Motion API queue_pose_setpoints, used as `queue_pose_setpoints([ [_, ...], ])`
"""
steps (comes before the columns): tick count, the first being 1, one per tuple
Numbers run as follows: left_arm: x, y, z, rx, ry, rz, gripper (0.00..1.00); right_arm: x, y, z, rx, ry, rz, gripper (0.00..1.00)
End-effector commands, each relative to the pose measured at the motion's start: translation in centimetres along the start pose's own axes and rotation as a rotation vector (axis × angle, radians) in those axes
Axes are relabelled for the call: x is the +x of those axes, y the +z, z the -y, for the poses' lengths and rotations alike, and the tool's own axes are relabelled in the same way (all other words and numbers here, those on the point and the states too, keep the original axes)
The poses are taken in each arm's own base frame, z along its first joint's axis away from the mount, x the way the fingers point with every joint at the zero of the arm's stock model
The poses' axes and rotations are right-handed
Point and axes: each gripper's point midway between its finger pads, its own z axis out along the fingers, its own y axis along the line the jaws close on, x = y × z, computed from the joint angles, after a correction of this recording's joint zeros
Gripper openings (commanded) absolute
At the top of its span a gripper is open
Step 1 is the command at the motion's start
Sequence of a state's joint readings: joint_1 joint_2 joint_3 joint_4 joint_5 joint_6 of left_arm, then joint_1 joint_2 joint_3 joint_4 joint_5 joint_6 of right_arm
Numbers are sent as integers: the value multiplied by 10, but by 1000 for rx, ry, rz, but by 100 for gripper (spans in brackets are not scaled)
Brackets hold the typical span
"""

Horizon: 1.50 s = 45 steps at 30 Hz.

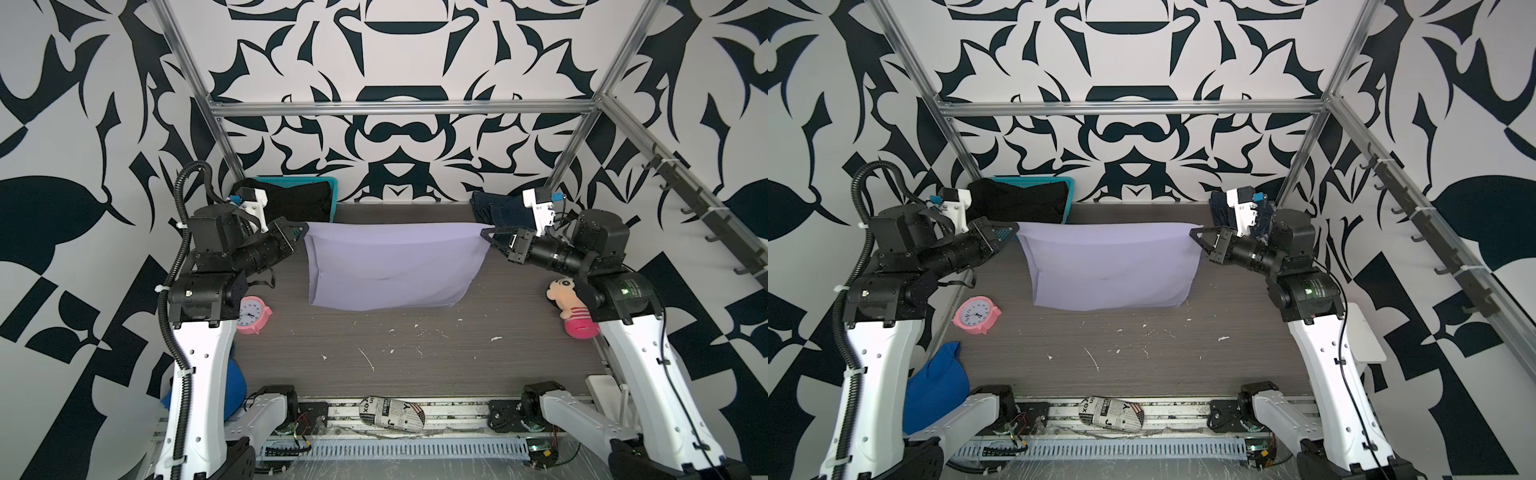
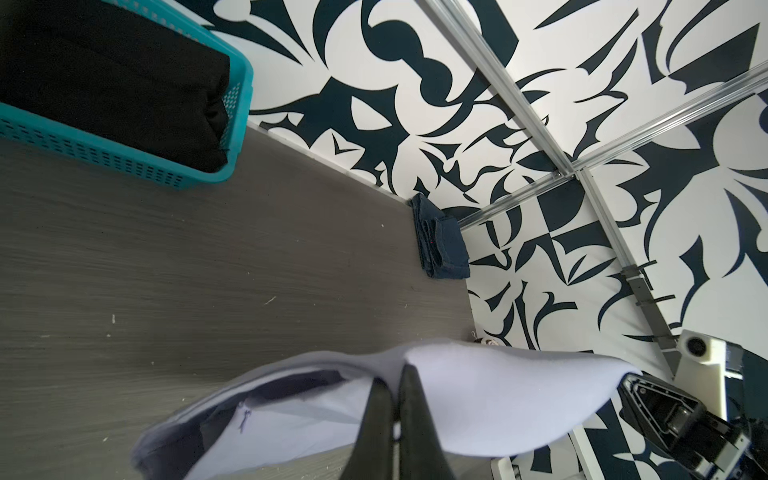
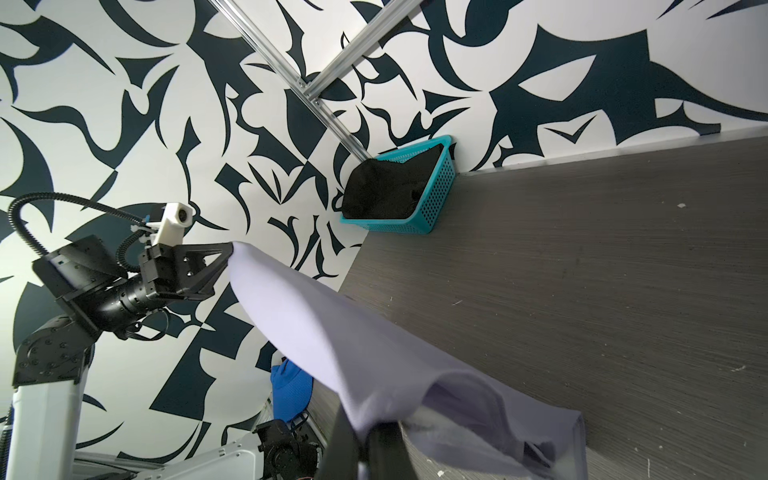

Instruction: Fold and stack the skirts

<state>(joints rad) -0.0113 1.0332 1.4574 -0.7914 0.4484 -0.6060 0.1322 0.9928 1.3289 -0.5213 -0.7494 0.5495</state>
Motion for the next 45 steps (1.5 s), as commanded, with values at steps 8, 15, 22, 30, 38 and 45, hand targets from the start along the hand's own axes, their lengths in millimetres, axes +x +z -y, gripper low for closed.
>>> queue_pose_setpoints([
  [8,55,82,-69,-7,-137,-179,6,15,36,55,46,69,-26,0],
  [15,80,142,-107,-73,-132,-291,8,29,66,95,73,106,-71,0],
  [22,92,152,-127,-125,-122,-296,27,46,78,107,59,114,-130,0],
  [30,129,139,-155,-203,-152,-348,53,72,70,100,39,116,-198,0],
  [38,165,148,-175,-187,-244,-388,61,74,70,100,41,131,-203,0],
  [45,173,185,-165,-148,-169,-423,58,73,75,106,48,140,-204,0],
])
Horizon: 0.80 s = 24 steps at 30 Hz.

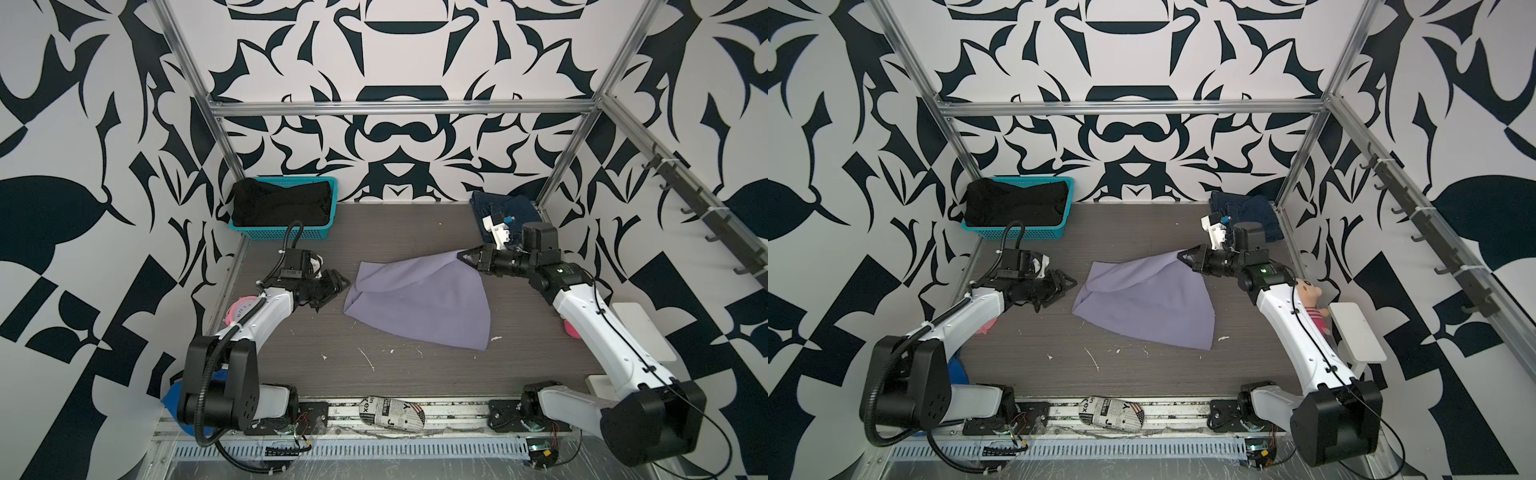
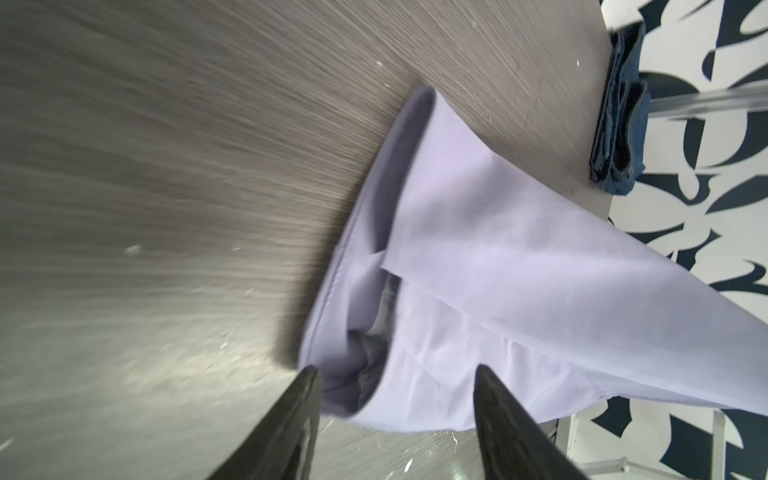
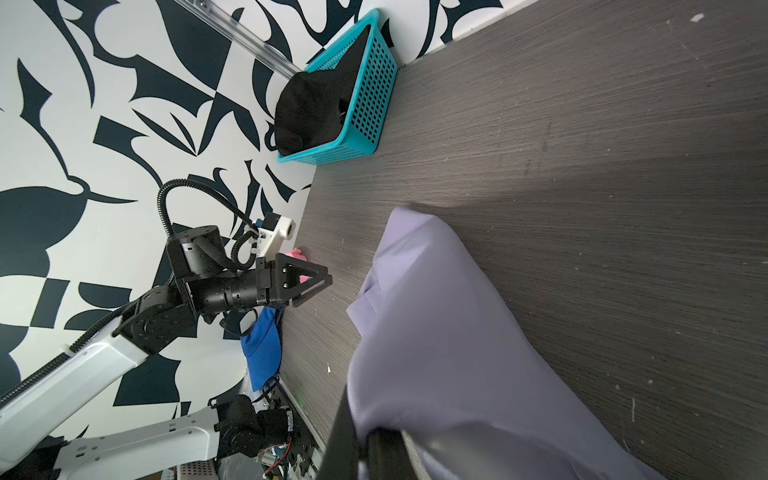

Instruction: Fold and stack the skirts

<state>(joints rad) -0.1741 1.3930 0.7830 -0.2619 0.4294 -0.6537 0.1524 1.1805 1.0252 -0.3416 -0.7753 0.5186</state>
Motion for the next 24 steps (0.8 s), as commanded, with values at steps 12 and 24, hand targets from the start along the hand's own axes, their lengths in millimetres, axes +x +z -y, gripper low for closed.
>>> queue_pose_setpoints([
  [12,-31,51,8,17,17,-12,51,-9,0,-7,-20,-46,30,0],
  [24,-15,85,11,36,56,-69,52,-11,4,-4,-15,-45,26,0],
])
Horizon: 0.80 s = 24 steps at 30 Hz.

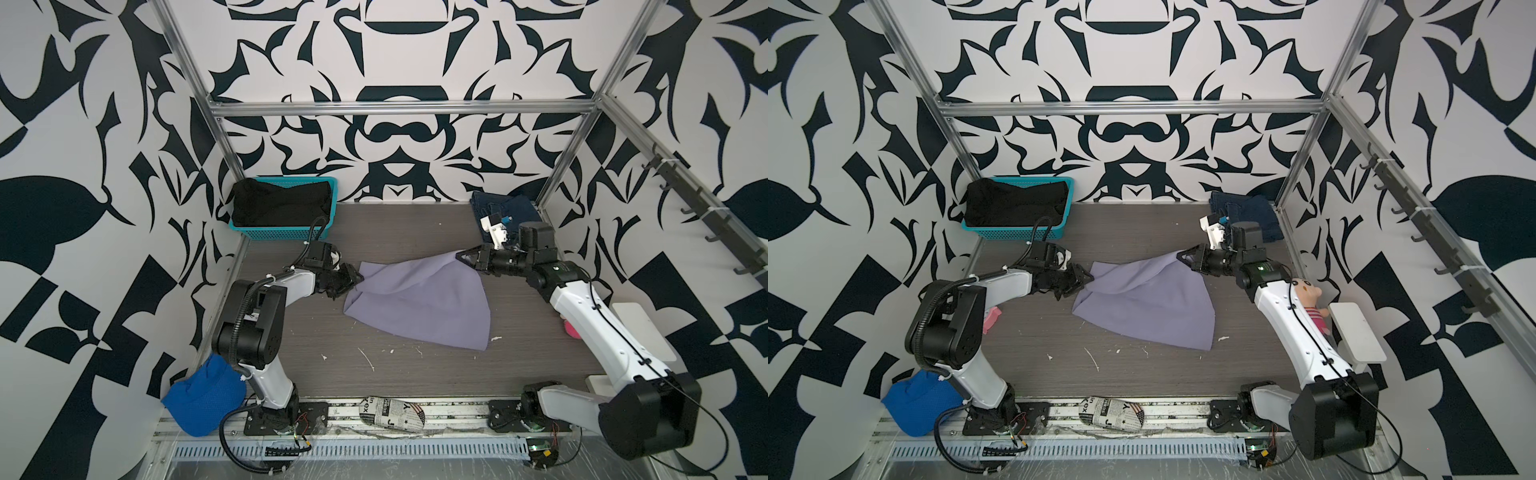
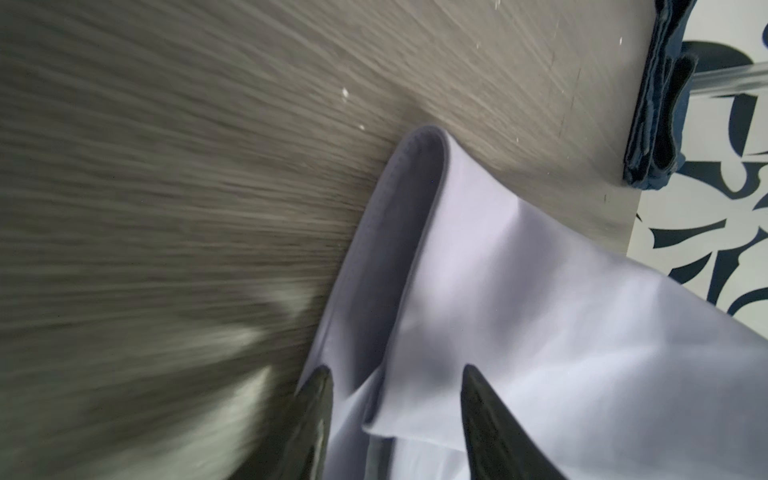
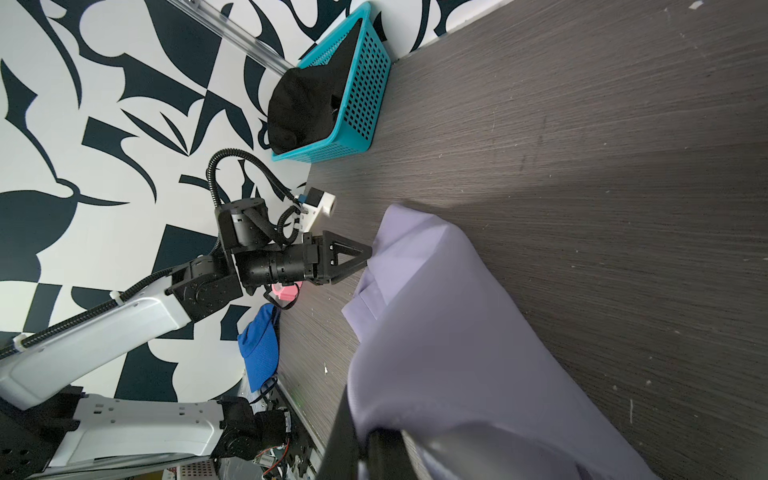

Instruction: Fold and stack the skirts

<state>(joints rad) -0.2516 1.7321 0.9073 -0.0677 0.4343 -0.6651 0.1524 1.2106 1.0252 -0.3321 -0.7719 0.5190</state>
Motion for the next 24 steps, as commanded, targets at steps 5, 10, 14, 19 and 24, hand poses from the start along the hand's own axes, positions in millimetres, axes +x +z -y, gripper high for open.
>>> queue_pose_setpoints([
  [5,6,13,4,37,5,-13,24,-12,-3,-12,-24,-62,41,0],
  [10,4,-3,12,41,2,17,12,-13,-5,-15,-28,-69,40,0],
  [14,-2,-30,33,68,38,78,19,-14,-7,-15,-15,-78,47,0],
  [19,-4,-58,49,72,91,130,0,-16,-6,-14,-6,-73,50,0],
  [24,-3,-74,48,56,107,172,0,-18,-10,-18,-7,-83,67,0],
])
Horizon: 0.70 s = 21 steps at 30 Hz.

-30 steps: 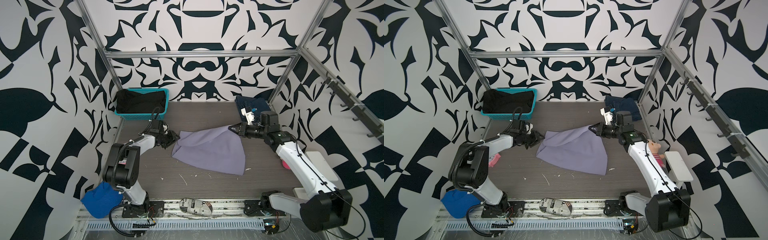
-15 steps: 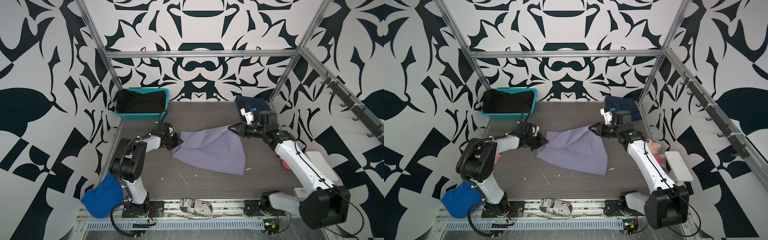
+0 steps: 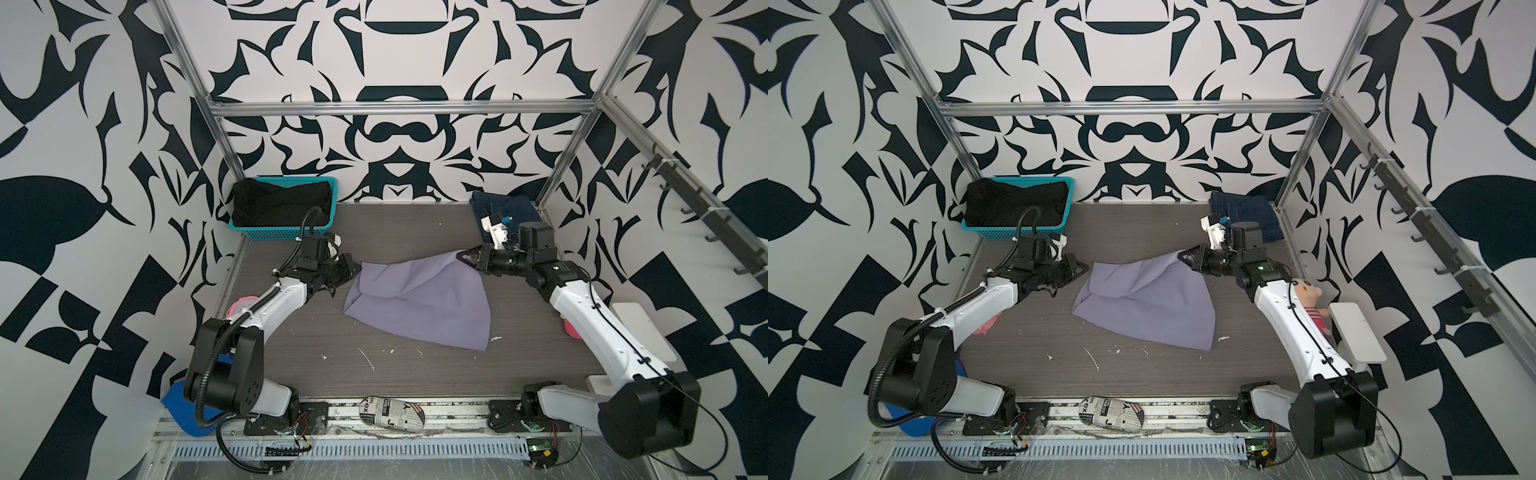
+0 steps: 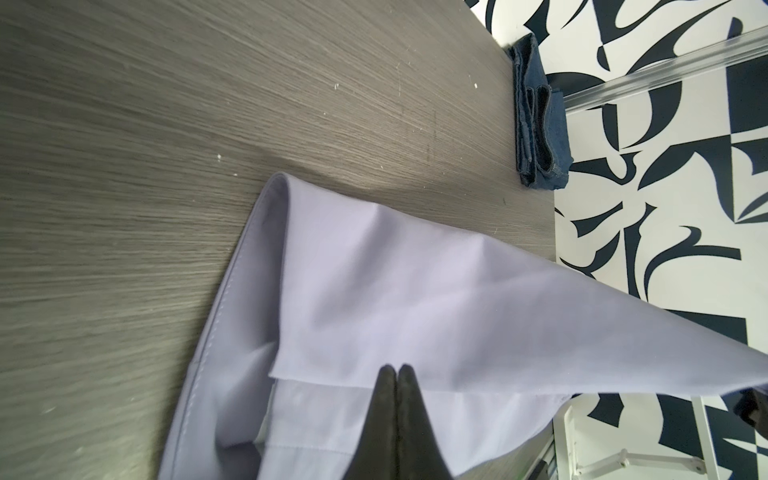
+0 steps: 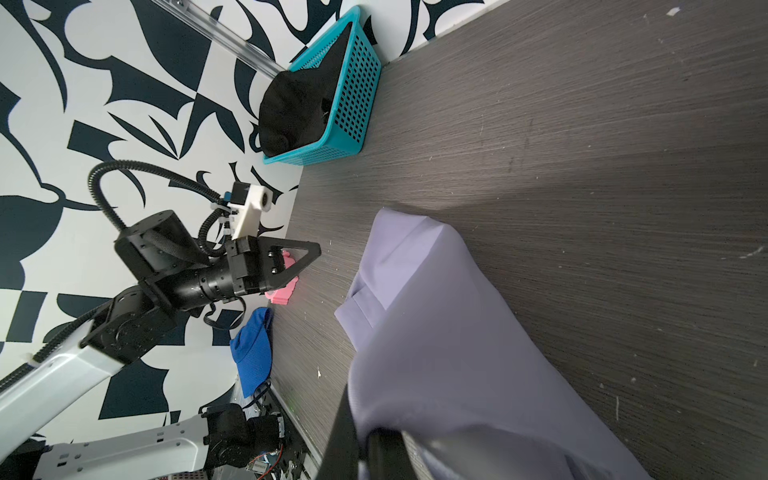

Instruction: Fold and stack the skirts

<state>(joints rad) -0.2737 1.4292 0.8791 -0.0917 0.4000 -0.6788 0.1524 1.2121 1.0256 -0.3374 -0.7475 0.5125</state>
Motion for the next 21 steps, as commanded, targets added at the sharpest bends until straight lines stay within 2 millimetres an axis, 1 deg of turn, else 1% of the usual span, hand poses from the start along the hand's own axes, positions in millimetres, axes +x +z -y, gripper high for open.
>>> queue_pose_setpoints([
  [1,10,-5,-21,-78,-12,-7,12,-17,-10,-21,-29,-78,58,0],
  [2,12,-4,-29,-100,-22,-9,30,-16,-10,-20,-27,-75,57,0],
  [3,14,-1,-35,-107,-26,-16,21,-16,-10,-20,-29,-75,56,0],
  [4,17,2,-40,-115,-28,-26,17,-15,-9,-19,-29,-73,55,0],
  [5,21,7,-47,-130,-37,-46,20,-15,-9,-18,-29,-72,55,0],
  [6,24,13,-53,-143,-41,-69,28,-14,-8,-17,-29,-70,54,0],
  [7,26,17,-55,-148,-40,-87,31,-14,-8,-17,-31,-69,53,0],
  [10,32,32,-53,-114,-52,-132,28,-13,-7,-16,-32,-65,50,0],
  [13,33,40,-52,-102,-53,-131,29,-13,-8,-17,-30,-68,53,0],
  [17,41,49,-63,-119,-73,-160,34,-14,-7,-16,-28,-69,53,0],
  [19,45,54,-66,-108,-86,-170,34,-14,-6,-16,-28,-70,51,0],
  [21,48,57,-66,-96,-96,-176,31,-14,-6,-15,-26,-68,48,0],
])
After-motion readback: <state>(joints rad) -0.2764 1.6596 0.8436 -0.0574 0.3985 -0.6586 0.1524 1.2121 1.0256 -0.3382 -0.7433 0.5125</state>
